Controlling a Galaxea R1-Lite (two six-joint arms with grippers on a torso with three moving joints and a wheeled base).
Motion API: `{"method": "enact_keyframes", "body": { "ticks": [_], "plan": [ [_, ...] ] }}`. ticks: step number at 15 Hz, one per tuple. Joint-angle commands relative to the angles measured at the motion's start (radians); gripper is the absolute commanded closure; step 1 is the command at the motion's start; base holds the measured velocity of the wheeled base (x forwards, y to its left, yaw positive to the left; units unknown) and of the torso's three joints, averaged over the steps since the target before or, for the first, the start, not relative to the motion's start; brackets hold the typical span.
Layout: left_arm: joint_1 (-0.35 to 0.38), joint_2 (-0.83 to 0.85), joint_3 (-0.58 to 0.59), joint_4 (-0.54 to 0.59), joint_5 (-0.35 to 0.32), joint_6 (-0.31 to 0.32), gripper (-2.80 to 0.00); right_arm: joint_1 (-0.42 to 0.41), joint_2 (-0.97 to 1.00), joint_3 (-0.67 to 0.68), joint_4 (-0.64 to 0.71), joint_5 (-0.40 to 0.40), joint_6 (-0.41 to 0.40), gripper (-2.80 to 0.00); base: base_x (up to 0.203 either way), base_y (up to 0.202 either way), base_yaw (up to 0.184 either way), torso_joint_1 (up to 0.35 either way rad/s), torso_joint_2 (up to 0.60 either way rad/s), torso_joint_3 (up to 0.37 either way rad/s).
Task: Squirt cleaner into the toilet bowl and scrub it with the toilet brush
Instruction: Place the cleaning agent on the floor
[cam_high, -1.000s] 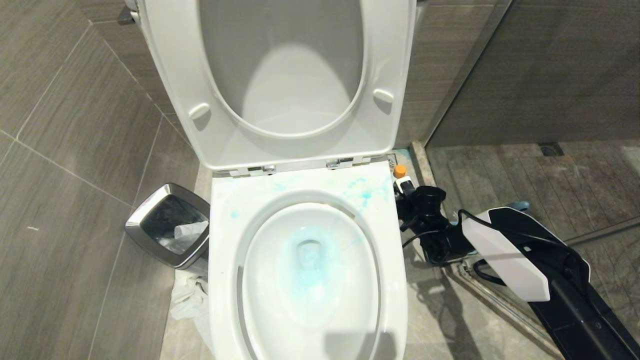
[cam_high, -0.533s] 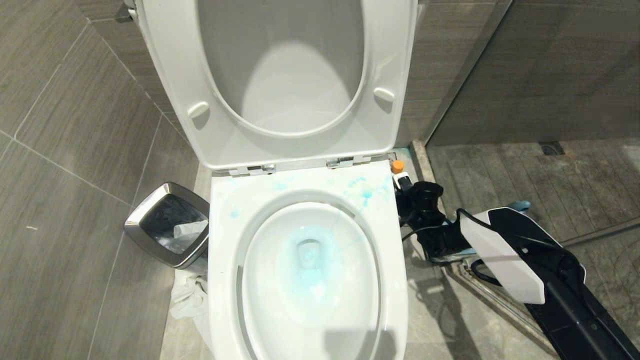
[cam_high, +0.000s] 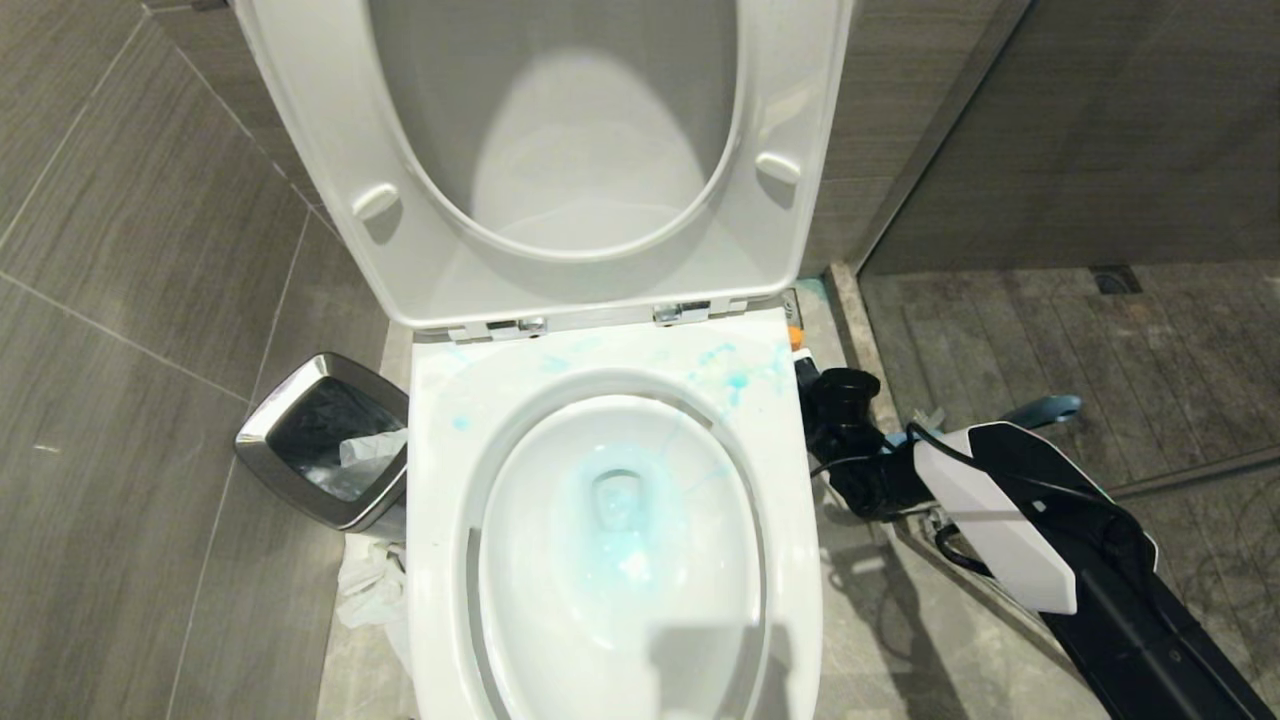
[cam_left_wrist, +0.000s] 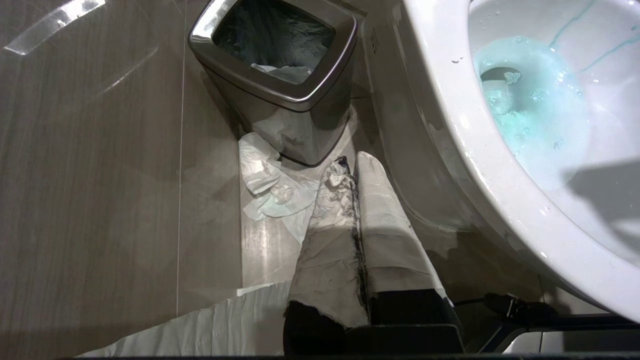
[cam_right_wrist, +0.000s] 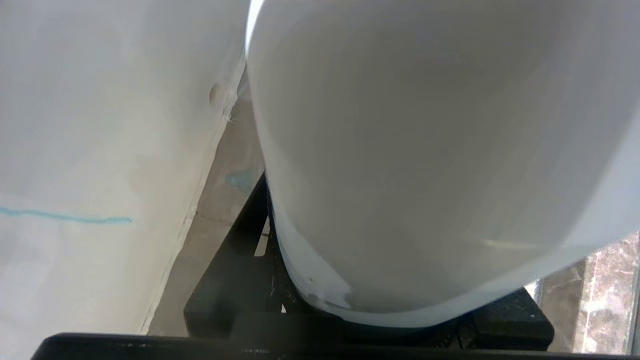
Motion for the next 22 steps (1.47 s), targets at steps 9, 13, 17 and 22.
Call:
{"method": "enact_keyframes", "body": {
  "ticks": [9, 13, 17, 22],
  "plan": [
    [0.000, 0.001, 0.001, -0.001, 0.000, -0.015, 0.00, 0.011, -0.024, 0.000, -0.008, 0.003, -0.003, 0.00, 0.000, 0.000, 0.000, 0.004, 0.00, -0.060],
    [-0.001, 0.001, 0.000, -0.001, 0.000, -0.015, 0.00, 0.020, -0.033, 0.000, -0.012, -0.002, -0.002, 0.00, 0.000, 0.000, 0.000, 0.000, 0.00, 0.000],
    [-0.001, 0.001, 0.000, -0.001, 0.000, -0.015, 0.00, 0.022, -0.027, 0.000, -0.053, -0.011, 0.000, 0.00, 0.000, 0.000, 0.000, 0.000, 0.00, 0.000],
    [0.000, 0.001, 0.000, -0.001, 0.000, -0.015, 0.00, 0.031, -0.038, 0.000, -0.050, -0.011, 0.000, 0.00, 0.000, 0.000, 0.000, 0.000, 0.00, 0.000]
  ]
}}
